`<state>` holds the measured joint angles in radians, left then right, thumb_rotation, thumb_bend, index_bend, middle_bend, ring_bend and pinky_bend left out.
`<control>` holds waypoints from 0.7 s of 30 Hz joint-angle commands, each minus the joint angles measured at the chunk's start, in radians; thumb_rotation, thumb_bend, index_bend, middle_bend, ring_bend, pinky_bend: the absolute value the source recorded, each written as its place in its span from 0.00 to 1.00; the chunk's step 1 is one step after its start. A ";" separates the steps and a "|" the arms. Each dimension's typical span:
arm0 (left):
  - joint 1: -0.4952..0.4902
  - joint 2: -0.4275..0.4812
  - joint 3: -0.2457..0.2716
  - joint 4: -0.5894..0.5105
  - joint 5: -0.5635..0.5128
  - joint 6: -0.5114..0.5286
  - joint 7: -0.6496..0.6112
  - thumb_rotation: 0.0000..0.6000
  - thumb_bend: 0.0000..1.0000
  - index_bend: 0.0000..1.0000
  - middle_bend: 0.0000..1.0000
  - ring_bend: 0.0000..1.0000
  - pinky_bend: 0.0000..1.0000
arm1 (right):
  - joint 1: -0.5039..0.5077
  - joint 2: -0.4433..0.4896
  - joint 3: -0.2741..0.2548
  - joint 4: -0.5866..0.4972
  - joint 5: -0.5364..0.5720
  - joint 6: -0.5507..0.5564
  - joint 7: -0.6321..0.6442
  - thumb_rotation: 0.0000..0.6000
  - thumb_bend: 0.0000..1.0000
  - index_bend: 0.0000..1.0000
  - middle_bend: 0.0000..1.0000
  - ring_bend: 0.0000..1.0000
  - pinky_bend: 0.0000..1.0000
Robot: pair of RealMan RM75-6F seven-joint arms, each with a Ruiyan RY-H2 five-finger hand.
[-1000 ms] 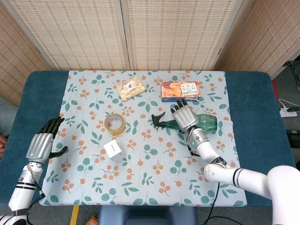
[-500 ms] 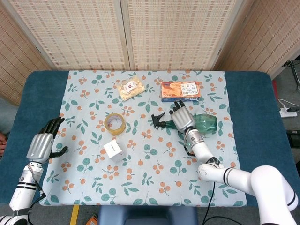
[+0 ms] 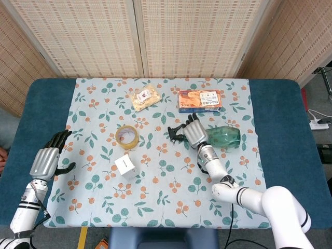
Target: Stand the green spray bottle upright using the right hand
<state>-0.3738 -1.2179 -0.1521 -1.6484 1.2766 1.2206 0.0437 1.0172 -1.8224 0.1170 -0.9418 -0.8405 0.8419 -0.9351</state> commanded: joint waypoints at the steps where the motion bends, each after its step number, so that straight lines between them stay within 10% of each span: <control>1: -0.001 0.001 -0.001 0.001 -0.002 -0.006 -0.009 1.00 0.23 0.00 0.02 0.00 0.19 | -0.005 -0.035 0.001 0.052 -0.032 0.015 0.027 1.00 0.00 0.34 0.32 0.17 0.17; 21: -0.001 0.002 -0.010 -0.005 -0.029 -0.013 -0.030 1.00 0.23 0.00 0.00 0.00 0.21 | -0.031 -0.111 0.014 0.203 -0.205 0.034 0.173 1.00 0.01 0.67 0.53 0.43 0.36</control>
<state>-0.3751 -1.2158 -0.1623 -1.6539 1.2472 1.2076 0.0140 0.9878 -1.9325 0.1297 -0.7413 -1.0433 0.8746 -0.7646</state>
